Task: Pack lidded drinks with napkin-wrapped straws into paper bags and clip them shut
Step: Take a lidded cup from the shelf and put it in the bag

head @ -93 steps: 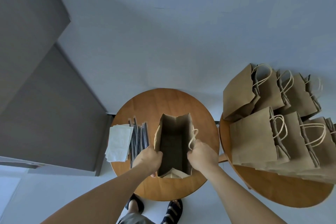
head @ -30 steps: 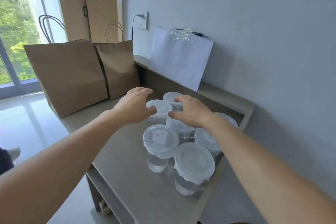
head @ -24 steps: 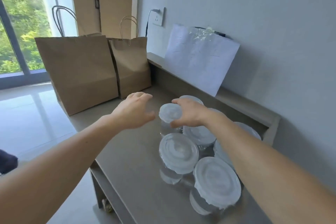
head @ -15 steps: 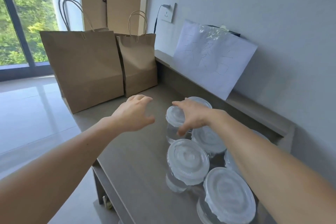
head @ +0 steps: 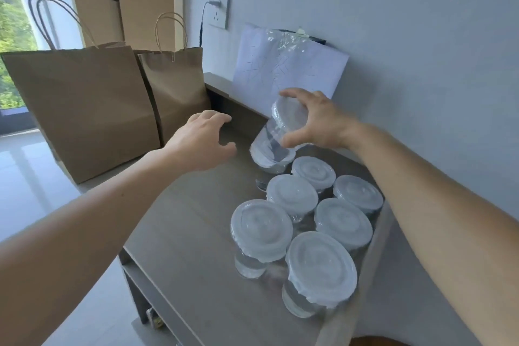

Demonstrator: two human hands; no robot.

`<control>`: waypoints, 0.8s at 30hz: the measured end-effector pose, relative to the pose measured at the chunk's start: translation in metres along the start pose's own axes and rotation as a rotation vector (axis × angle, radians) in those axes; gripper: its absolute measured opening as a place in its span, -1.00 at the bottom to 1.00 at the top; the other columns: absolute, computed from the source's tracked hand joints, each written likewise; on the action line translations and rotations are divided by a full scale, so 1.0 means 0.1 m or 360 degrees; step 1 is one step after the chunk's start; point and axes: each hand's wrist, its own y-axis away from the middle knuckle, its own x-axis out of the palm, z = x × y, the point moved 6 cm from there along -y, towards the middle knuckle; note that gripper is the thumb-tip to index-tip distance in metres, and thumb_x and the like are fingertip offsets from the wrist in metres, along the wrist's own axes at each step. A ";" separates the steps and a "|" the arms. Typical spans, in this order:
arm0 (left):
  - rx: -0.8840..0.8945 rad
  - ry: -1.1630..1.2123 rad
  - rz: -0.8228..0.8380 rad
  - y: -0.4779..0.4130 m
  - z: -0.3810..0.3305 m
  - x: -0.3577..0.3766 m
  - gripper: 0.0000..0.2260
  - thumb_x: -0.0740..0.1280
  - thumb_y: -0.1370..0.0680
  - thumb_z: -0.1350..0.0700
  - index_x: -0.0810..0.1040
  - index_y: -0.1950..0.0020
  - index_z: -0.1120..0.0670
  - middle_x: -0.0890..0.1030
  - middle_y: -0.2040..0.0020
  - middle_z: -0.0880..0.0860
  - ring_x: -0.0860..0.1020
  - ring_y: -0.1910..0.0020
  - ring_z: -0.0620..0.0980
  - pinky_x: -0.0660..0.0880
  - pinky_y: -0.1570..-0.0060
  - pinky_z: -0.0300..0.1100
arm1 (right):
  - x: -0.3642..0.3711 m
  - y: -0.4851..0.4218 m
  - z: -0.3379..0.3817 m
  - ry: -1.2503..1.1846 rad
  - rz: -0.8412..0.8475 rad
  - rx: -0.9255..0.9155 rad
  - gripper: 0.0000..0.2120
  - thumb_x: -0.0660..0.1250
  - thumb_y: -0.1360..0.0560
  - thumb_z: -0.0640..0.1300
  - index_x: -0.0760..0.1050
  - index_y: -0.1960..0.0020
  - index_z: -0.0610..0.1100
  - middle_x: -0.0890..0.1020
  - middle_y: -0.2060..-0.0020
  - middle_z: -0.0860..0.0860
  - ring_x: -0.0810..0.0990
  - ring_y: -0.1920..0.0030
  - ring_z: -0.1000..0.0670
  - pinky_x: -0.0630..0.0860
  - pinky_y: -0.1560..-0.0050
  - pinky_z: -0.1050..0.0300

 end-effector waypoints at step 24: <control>0.1078 -0.0061 0.1004 2.71 -4.80 2.83 -0.37 0.32 -0.51 -0.13 0.23 -0.54 -0.02 0.33 -0.49 0.02 0.29 -0.45 0.06 0.36 -0.31 0.03 | -0.49 5.77 -2.99 0.0053 -0.0236 0.1306 -0.08 0.50 -0.14 0.15 0.20 -0.44 0.25 0.27 -0.14 0.05 0.29 -0.33 -0.06 0.34 -0.04 0.05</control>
